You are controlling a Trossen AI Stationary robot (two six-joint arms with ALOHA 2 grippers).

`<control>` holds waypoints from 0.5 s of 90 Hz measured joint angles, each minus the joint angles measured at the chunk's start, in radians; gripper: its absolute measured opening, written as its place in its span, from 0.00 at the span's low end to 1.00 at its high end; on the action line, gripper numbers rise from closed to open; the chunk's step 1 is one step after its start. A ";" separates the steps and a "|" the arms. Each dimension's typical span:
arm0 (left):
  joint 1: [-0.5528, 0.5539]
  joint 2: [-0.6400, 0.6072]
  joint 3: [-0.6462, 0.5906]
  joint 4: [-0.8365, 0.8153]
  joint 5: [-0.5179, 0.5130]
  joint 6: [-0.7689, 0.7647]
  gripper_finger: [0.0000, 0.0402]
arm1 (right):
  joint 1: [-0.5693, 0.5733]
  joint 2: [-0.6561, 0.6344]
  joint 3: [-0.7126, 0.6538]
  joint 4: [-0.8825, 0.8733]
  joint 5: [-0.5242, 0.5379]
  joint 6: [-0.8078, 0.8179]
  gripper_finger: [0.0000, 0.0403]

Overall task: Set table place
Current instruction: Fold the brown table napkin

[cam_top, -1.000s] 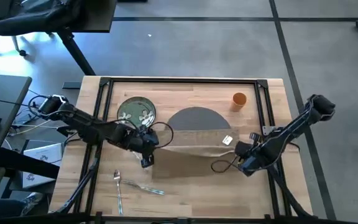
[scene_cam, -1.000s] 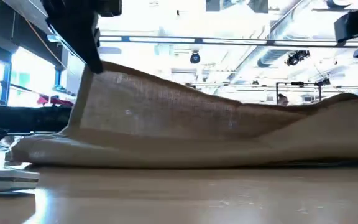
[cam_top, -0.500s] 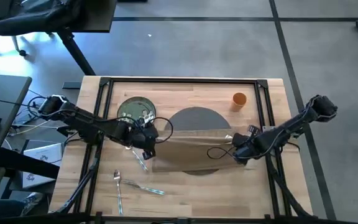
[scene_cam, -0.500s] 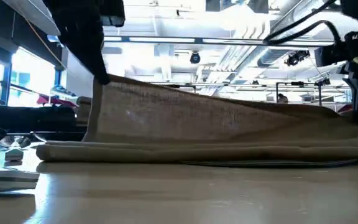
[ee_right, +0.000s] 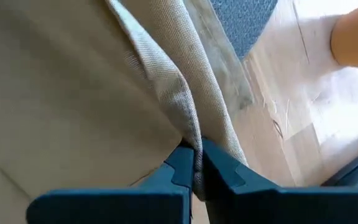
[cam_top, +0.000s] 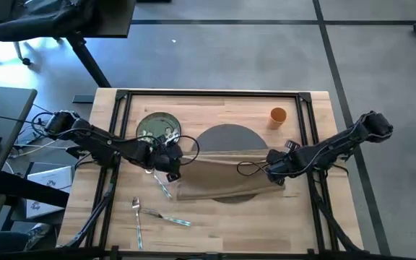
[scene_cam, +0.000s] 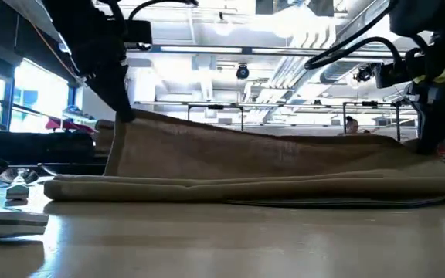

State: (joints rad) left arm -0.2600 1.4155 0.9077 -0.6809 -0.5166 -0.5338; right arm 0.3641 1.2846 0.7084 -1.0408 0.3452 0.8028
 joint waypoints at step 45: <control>0.000 0.000 0.000 0.011 -0.018 0.007 0.00 | 0.000 0.001 -0.069 0.056 0.003 0.004 0.00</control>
State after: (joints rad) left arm -0.2596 1.4155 0.9077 -0.6702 -0.5350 -0.5268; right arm 0.3641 1.2854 0.6395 -0.9852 0.3481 0.8072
